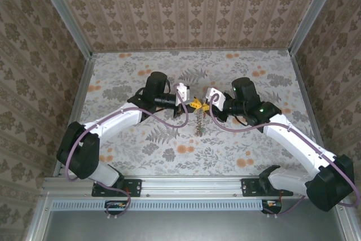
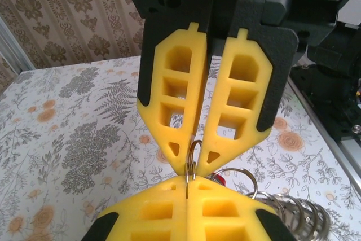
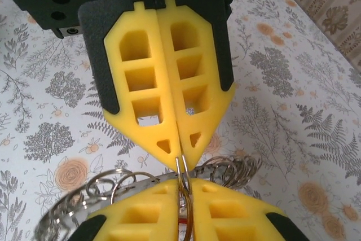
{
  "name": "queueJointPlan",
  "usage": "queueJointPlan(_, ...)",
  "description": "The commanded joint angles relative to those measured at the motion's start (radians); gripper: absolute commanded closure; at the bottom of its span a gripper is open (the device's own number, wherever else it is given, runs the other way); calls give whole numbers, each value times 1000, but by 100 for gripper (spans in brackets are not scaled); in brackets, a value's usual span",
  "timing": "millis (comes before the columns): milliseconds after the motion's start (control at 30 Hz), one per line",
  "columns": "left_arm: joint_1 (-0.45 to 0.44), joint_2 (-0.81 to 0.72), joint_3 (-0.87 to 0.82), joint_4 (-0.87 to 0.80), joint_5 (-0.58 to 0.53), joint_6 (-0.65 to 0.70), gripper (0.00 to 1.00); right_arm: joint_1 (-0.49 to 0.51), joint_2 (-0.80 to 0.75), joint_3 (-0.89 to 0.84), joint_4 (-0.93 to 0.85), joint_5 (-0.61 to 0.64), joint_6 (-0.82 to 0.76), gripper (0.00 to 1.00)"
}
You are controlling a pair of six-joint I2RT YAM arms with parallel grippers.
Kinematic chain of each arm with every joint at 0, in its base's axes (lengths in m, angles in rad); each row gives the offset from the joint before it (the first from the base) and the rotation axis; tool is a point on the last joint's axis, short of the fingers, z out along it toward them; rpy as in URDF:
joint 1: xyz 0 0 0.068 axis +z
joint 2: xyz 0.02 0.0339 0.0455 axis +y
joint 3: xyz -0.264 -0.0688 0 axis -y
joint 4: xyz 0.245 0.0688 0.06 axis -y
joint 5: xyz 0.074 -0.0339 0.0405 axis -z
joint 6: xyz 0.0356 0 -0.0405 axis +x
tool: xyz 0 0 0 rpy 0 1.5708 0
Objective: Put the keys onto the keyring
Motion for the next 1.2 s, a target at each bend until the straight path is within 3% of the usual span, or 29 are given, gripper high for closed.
queueJointPlan(0,9,1,-15,135,83,-73,100,-10,-8,-40,78,-31,28,84)
queueJointPlan(267,9,-1,-43,191,105,-104,100,-35,-10,-52,145,-79,73,84)
queueJointPlan(500,9,-8,-51,197,103,-109,100,-36,-7,-50,147,-83,93,100)
queueJointPlan(600,7,-17,-46,149,76,-77,100,-37,-7,-32,118,-70,96,100)
queueJointPlan(833,-1,-47,-40,40,-23,6,77,-33,4,21,30,-52,77,100)
queueJointPlan(1167,-24,-32,28,-79,-76,79,74,-19,13,47,-20,-25,48,100)
